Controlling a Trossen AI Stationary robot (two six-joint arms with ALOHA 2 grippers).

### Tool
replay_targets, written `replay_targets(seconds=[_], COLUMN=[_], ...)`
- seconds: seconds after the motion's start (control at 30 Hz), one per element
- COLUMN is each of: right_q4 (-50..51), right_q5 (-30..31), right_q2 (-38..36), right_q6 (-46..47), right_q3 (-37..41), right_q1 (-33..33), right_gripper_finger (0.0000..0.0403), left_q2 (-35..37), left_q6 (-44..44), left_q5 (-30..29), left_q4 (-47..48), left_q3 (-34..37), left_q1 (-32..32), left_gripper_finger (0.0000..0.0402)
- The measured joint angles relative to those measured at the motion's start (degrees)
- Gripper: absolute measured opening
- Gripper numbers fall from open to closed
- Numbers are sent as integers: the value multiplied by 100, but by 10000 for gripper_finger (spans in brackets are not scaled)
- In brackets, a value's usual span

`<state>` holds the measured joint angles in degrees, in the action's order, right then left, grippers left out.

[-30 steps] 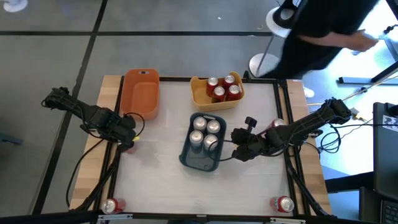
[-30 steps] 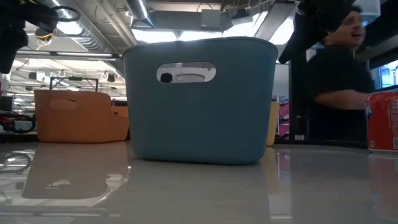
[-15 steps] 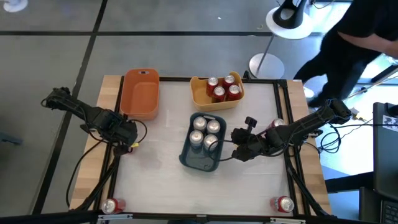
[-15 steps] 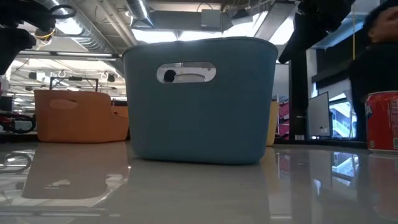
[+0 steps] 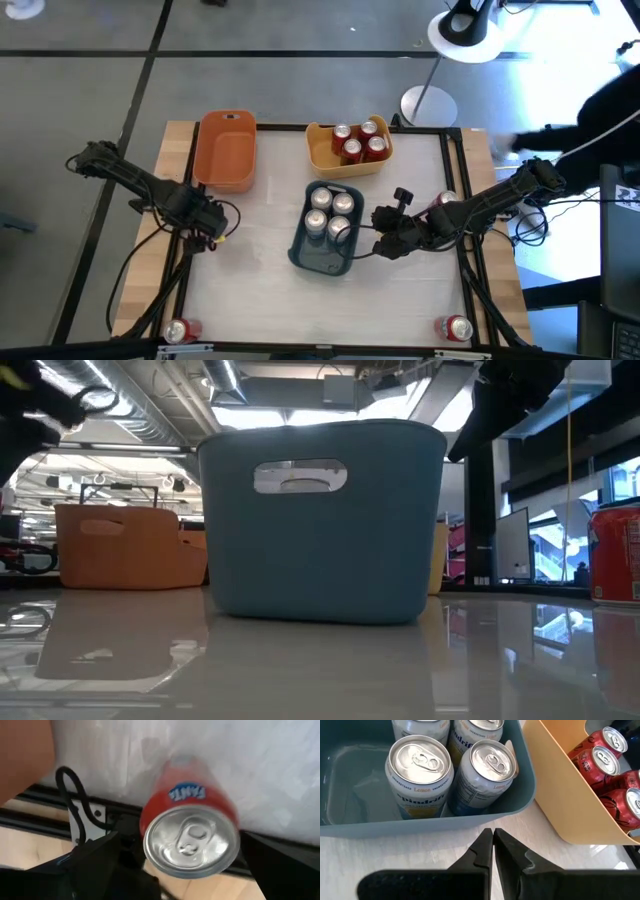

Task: Sort soda cans
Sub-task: Put the top left orange soda can into the orange bin

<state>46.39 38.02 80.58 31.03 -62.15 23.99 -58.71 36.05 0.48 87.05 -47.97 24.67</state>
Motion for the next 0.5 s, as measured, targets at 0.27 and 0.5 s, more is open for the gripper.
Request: replay_targets(seconds=[0.27,0.5], right_q4=[0,-4], right_q5=[-2,-2], right_q2=[0,0], right_q6=[0,0], right_q3=[-2,-2], right_q1=[0,1], right_gripper_finger=[19,19], left_q2=[3,-42], left_q6=[-95,-201], left_q5=[-19,-25], left_q4=[-451,-559], left_q3=[112,149], left_q1=[-15,-15], left_gripper_finger=[380,368])
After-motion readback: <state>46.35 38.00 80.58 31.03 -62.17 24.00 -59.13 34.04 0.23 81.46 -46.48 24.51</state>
